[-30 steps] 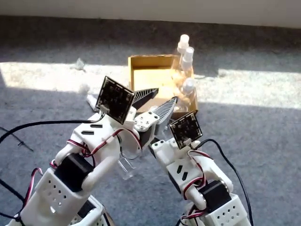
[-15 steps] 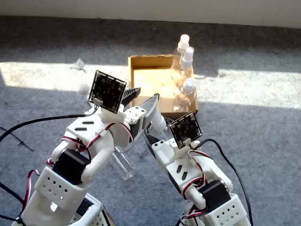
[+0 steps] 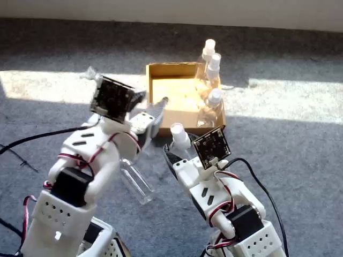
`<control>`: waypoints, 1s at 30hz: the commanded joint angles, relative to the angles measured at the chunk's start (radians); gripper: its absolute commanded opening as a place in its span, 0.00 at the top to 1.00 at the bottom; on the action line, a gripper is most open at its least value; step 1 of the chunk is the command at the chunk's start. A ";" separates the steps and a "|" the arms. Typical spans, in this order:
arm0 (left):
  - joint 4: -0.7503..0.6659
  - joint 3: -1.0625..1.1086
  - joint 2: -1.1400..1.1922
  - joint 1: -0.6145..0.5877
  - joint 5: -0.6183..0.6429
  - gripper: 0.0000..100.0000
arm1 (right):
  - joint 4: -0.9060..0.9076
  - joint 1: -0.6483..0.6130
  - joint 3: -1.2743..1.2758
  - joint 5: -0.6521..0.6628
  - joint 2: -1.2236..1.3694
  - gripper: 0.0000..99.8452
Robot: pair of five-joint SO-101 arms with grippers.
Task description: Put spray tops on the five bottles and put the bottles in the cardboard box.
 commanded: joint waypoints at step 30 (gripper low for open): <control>-0.126 0.541 -0.012 -0.483 -0.006 0.85 | -0.484 0.125 -1.291 0.150 1.570 1.00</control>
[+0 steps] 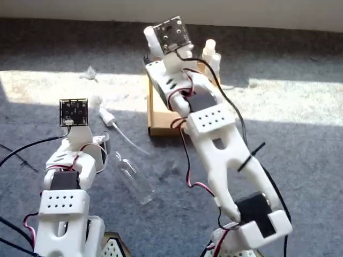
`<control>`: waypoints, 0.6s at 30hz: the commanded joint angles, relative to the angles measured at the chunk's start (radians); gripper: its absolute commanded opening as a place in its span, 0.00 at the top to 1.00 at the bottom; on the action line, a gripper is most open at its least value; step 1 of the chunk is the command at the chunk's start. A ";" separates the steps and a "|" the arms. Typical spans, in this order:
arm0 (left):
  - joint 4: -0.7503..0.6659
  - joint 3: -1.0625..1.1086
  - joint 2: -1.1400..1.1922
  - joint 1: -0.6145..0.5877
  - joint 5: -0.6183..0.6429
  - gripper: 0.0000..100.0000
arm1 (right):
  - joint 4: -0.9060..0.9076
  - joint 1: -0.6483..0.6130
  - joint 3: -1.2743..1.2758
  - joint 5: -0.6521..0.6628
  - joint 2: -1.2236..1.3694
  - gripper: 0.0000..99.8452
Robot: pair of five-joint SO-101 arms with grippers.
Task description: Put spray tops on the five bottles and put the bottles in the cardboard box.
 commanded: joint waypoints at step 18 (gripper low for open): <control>-0.021 -0.005 -0.012 -0.005 -0.006 0.85 | -0.315 0.105 -0.108 -0.255 0.329 1.00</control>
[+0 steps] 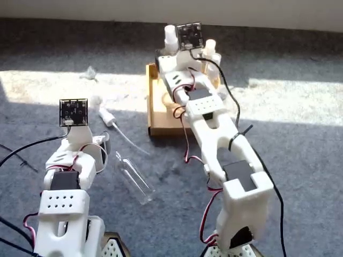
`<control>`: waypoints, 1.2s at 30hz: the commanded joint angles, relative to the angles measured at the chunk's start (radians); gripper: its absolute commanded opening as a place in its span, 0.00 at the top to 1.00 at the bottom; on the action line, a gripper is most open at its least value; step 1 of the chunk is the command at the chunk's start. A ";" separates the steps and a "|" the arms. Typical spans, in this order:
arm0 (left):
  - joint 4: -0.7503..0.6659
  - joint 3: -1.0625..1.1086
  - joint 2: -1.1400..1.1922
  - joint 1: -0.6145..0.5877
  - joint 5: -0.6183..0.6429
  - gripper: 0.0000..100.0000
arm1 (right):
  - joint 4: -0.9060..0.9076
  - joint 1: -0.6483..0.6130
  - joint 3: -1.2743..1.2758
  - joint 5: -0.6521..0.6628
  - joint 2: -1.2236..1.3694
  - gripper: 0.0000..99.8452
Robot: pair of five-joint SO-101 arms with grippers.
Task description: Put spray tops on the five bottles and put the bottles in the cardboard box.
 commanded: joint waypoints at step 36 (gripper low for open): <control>-0.021 -0.005 -0.012 -0.005 -0.006 0.85 | -0.252 -0.048 -0.002 -0.009 0.062 1.00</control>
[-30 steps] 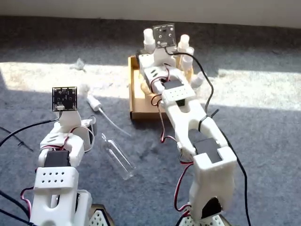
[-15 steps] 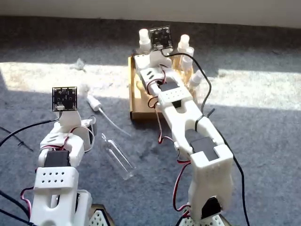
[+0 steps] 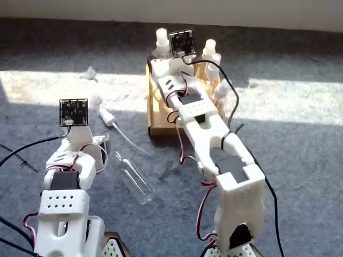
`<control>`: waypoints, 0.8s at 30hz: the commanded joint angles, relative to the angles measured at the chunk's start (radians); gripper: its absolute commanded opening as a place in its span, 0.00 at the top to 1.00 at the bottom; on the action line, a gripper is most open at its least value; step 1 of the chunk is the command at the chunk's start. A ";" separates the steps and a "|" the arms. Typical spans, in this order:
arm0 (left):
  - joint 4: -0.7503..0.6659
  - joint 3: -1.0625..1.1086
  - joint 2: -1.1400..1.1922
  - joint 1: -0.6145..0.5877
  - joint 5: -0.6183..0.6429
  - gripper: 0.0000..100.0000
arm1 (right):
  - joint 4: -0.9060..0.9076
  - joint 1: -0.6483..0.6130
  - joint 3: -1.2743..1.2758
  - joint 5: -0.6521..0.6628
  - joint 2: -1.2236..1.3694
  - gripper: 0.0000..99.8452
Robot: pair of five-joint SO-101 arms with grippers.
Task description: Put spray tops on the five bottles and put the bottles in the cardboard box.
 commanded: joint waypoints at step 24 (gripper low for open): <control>-0.021 -0.005 -0.012 -0.005 -0.006 0.85 | -0.004 -0.016 0.012 -0.005 -0.015 0.99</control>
